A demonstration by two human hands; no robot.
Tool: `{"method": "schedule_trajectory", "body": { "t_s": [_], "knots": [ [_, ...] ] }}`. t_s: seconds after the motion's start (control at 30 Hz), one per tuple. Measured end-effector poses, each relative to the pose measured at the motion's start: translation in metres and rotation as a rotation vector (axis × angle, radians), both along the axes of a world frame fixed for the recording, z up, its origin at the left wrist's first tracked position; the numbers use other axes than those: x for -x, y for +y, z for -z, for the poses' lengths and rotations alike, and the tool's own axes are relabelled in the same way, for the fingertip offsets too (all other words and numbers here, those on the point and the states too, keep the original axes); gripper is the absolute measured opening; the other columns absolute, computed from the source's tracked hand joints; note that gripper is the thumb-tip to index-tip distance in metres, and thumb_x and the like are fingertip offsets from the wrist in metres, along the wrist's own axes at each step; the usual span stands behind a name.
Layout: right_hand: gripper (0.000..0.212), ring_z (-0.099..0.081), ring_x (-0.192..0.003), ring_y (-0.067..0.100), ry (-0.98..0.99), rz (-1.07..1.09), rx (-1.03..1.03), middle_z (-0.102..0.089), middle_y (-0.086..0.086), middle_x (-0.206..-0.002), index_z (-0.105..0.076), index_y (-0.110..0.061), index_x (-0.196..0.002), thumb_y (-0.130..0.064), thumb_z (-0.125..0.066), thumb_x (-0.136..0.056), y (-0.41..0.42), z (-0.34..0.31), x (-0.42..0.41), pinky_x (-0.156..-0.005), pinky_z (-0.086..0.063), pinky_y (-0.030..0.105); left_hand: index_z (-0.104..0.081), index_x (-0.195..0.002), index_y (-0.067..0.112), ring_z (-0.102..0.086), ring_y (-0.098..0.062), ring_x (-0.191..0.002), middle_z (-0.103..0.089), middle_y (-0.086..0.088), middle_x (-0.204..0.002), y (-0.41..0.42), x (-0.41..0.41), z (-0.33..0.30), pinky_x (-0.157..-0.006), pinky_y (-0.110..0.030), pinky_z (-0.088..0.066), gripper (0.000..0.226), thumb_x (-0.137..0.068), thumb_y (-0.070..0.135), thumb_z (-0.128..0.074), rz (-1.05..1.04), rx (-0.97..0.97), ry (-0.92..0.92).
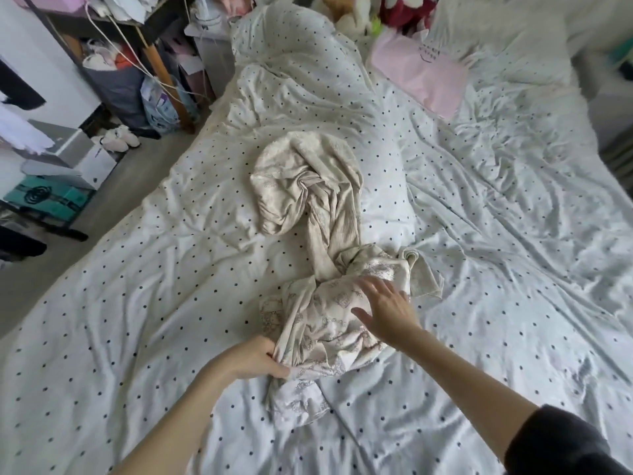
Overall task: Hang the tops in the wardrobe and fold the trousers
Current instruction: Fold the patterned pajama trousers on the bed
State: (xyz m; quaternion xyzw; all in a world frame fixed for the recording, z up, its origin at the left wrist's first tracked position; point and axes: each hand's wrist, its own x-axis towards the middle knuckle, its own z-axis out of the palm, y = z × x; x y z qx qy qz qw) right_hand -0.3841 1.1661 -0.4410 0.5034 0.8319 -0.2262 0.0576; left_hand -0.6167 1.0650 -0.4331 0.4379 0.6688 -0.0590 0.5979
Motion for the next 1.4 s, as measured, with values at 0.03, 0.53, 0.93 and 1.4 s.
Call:
{"method": "schedule_trajectory", "body": {
  "t_s": [0.03,0.53,0.93,1.4],
  "knots": [
    [0.067,-0.022,-0.14,0.018,-0.043,-0.023,0.01,-0.02,-0.004,-0.155,-0.015,-0.029,-0.15,-0.043,-0.049,-0.094,0.003,0.003,0.006,-0.113,-0.024,0.042,-0.068,-0.082,0.008,-0.053,0.0,-0.059,-0.055,0.016,-0.061,-0.004,0.005,-0.002,-0.054,-0.01,-0.034,0.013,-0.081,0.021,-0.071,0.009,0.019,-0.01],
    [0.028,-0.054,-0.111,0.02,-0.216,-0.134,0.259,-0.067,0.001,-0.113,-0.067,-0.019,-0.113,-0.033,-0.06,-0.09,-0.078,0.003,-0.031,-0.107,-0.03,0.03,-0.024,-0.145,0.014,-0.037,-0.027,-0.13,-0.031,-0.011,-0.145,-0.012,-0.038,0.01,-0.102,-0.035,-0.035,0.08,-0.083,0.043,-0.066,-0.239,-0.517,0.315],
    [0.026,-0.058,-0.107,0.016,-0.392,0.001,0.303,-0.065,-0.002,-0.114,-0.066,-0.022,-0.112,-0.035,-0.052,-0.095,-0.095,-0.017,-0.08,-0.106,-0.033,0.038,-0.052,-0.07,0.004,-0.047,-0.021,-0.064,-0.052,-0.008,-0.068,-0.028,-0.014,-0.036,-0.058,-0.029,-0.035,0.024,-0.088,0.021,-0.05,-0.981,-0.662,0.032],
    [0.046,-0.041,-0.128,0.022,-0.264,0.226,0.121,-0.053,0.002,-0.13,-0.036,-0.023,-0.139,-0.044,-0.04,-0.098,-0.017,0.001,-0.062,-0.11,-0.021,0.048,-0.057,-0.117,0.002,-0.055,-0.031,-0.11,-0.059,-0.015,-0.116,-0.057,-0.038,-0.003,-0.094,-0.04,-0.044,0.03,-0.087,0.0,-0.051,-0.393,-0.635,0.396]
  ]
}}
